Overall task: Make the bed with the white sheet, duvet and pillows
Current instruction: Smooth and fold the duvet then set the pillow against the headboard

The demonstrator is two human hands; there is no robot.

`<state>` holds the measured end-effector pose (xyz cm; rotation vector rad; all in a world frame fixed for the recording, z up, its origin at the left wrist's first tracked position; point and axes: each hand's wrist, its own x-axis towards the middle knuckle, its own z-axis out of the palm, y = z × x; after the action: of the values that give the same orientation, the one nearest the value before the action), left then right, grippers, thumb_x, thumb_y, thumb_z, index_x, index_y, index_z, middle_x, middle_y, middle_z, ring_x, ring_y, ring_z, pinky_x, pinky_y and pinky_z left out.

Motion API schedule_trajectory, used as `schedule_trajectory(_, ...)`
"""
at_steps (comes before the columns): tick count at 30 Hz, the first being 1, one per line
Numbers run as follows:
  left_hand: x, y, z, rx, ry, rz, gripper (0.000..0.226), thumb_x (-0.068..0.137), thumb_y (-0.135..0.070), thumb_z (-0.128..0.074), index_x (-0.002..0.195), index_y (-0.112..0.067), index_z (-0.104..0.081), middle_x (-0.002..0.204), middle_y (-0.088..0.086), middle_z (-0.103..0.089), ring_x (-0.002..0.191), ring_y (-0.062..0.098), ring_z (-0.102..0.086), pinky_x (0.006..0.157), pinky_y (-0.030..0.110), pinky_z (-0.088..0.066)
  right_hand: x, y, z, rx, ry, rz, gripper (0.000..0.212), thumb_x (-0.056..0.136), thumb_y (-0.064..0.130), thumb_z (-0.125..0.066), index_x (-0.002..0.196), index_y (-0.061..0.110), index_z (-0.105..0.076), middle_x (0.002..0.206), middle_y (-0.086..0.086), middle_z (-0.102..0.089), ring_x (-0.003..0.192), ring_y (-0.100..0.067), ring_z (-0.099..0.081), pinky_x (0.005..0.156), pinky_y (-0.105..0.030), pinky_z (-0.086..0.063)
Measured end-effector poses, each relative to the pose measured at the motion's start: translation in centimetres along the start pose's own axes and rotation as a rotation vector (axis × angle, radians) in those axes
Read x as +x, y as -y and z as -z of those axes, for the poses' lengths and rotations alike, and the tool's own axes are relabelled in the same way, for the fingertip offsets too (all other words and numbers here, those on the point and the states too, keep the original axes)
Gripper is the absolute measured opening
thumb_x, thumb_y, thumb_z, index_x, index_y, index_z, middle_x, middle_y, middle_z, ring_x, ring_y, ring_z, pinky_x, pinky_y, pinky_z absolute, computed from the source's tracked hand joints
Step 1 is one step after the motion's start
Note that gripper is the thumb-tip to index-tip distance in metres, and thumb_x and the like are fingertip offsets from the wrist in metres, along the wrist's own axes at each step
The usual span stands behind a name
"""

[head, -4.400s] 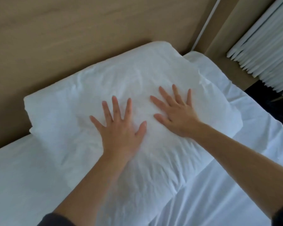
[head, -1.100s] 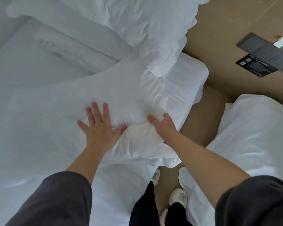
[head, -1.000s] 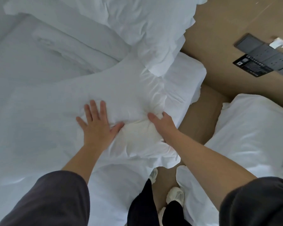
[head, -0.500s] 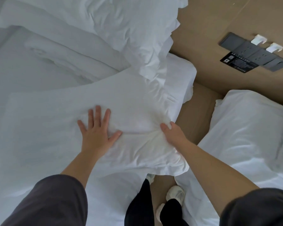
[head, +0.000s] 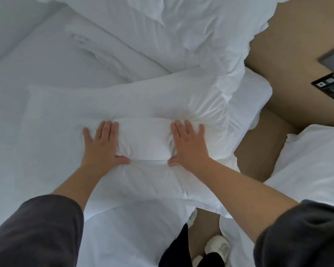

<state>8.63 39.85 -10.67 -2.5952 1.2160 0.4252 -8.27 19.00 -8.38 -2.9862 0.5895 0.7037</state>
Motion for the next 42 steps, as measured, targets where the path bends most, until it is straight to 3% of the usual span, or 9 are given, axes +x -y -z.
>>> schedule_trajectory(2,0.7,-1.1,-2.0,0.011,-0.085,-0.025,0.114,0.048,-0.064,-0.082,0.134,0.002,-0.046,0.132,0.022,-0.048,0.125,0.037,-0.044,0.108,0.066,-0.021,1.1,0.0,-1.8,-0.048,-0.080,0.015,0.115,0.048,0.072,-0.079,0.137,0.009,-0.046,0.133,-0.008,-0.048,0.119,-0.030,-0.047,0.096,-0.049,-0.037)
schedule_trajectory(4,1.2,-2.5,-3.6,0.010,-0.149,-0.072,0.098,0.047,-0.058,-0.085,0.119,0.001,-0.054,0.115,0.019,-0.056,0.110,0.037,-0.053,0.105,0.058,-0.031,2.1,-0.1,-4.2,-0.081,-0.133,0.036,0.103,0.027,0.067,-0.086,0.109,0.010,-0.063,0.101,-0.005,-0.060,0.089,-0.027,-0.055,0.077,-0.039,-0.040)
schedule_trajectory(9,1.8,-3.4,-6.0,0.040,-0.275,-0.175,0.054,0.061,-0.023,-0.085,0.100,-0.012,-0.050,0.092,0.010,-0.057,0.086,0.033,-0.055,0.083,0.044,-0.038,3.1,0.6,-8.7,0.010,-0.230,0.098,0.058,0.035,0.020,-0.093,0.084,0.012,-0.064,0.066,-0.003,-0.061,0.057,-0.025,-0.059,0.061,-0.032,-0.046)
schedule_trajectory(12,1.3,-3.1,-5.0,0.006,-0.311,-0.255,0.050,0.057,-0.013,-0.083,0.098,-0.010,-0.053,0.087,0.010,-0.058,0.078,0.033,-0.056,0.074,0.043,-0.039,2.3,-0.6,-8.2,0.101,-0.309,0.228,0.039,0.042,0.002,-0.086,0.072,0.013,-0.063,0.051,-0.001,-0.055,0.039,-0.023,-0.052,0.045,-0.024,-0.032)
schedule_trajectory(18,-1.3,-2.5,1.4,-0.053,-0.225,-0.418,0.047,0.054,-0.021,-0.088,0.084,-0.008,-0.055,0.075,0.010,-0.055,0.065,0.032,-0.054,0.059,0.039,-0.045,-1.4,-3.7,-5.2,0.428,-0.340,0.350,0.033,0.067,0.014,-0.082,0.076,0.017,-0.051,0.060,0.002,-0.054,0.046,-0.024,-0.052,0.048,-0.025,-0.024)
schedule_trajectory(21,-3.5,-2.8,5.6,-0.072,-0.251,-0.494,0.041,0.065,-0.027,-0.081,0.085,-0.010,-0.050,0.076,0.009,-0.053,0.065,0.032,-0.053,0.057,0.038,-0.046,-4.9,-4.7,-1.9,0.513,-0.388,0.388,0.023,0.085,0.034,-0.059,0.080,0.019,-0.043,0.061,0.004,-0.049,0.048,-0.021,-0.045,0.049,-0.026,-0.024)
schedule_trajectory(26,-5.8,-6.4,11.8,-0.122,-0.246,-0.604,0.035,0.071,-0.024,-0.078,0.086,-0.013,-0.049,0.078,0.006,-0.052,0.065,0.030,-0.053,0.056,0.036,-0.046,-11.6,-8.6,2.2,0.460,-0.525,0.353,0.014,0.082,0.031,-0.049,0.077,0.019,-0.042,0.059,0.003,-0.047,0.046,-0.019,-0.036,0.049,-0.025,-0.024)
schedule_trajectory(35,-9.0,-23.8,19.2,-0.223,-0.101,-0.816,0.039,0.074,-0.042,-0.079,0.082,-0.020,-0.048,0.075,-0.003,-0.053,0.068,0.025,-0.059,0.054,0.024,-0.033,-27.7,-21.6,1.4,0.434,-0.523,0.084,0.041,0.088,0.051,-0.051,0.072,0.014,-0.049,0.060,0.001,-0.048,0.048,-0.025,-0.044,0.050,-0.024,-0.023)
schedule_trajectory(42,-10.4,-40.3,23.6,-0.268,0.075,-0.979,0.034,0.084,-0.049,-0.067,0.084,-0.024,-0.043,0.079,-0.009,-0.046,0.072,0.019,-0.051,0.062,0.030,-0.032,-41.3,-32.0,-0.5,0.432,-0.479,-0.128,0.044,0.088,0.065,-0.042,0.073,0.025,-0.031,0.062,0.011,-0.038,0.052,-0.018,-0.042,0.051,-0.026,-0.029)
